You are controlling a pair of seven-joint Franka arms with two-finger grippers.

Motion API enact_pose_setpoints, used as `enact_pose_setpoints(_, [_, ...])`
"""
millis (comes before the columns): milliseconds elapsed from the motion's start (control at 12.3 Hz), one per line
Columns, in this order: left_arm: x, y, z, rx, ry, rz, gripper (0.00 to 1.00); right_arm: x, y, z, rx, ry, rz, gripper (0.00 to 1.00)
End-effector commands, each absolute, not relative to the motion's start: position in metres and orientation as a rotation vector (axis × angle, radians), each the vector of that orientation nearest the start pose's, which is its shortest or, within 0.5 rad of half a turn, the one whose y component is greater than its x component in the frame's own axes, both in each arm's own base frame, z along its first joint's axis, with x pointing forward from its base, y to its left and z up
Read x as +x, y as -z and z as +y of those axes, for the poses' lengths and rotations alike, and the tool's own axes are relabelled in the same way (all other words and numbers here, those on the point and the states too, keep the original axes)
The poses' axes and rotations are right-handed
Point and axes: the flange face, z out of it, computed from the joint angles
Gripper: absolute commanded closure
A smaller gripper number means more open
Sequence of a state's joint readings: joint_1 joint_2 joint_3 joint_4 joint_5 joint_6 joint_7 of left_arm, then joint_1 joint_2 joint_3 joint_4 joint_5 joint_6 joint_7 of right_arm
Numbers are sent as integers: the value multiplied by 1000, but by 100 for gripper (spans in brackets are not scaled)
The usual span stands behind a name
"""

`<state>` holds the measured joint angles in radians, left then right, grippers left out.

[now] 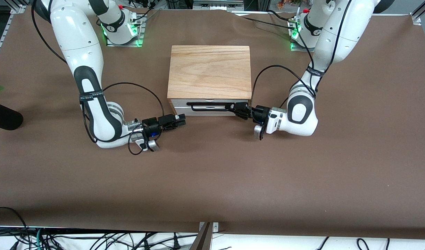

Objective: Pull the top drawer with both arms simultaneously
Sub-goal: 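Close the left gripper and the right gripper on the handle ends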

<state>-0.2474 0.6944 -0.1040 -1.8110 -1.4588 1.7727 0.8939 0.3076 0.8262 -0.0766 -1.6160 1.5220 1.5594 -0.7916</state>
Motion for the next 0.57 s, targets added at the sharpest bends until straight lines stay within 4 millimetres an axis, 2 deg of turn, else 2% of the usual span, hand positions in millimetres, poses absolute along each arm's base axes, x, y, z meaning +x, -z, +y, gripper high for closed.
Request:
enact_pose_setpoints(0, [550, -186, -297, 1682, 219, -236, 100, 596, -181, 270, -1599, -228, -207, 0])
enact_pose_setpoints(244, [550, -183, -297, 1683, 218, -233, 100, 588, -178, 274, -1563, -160, -255, 1])
enact_pose_setpoints(487, [550, -183, -297, 1682, 220, -233, 100, 579, -166, 275, -1547, -123, -272, 8])
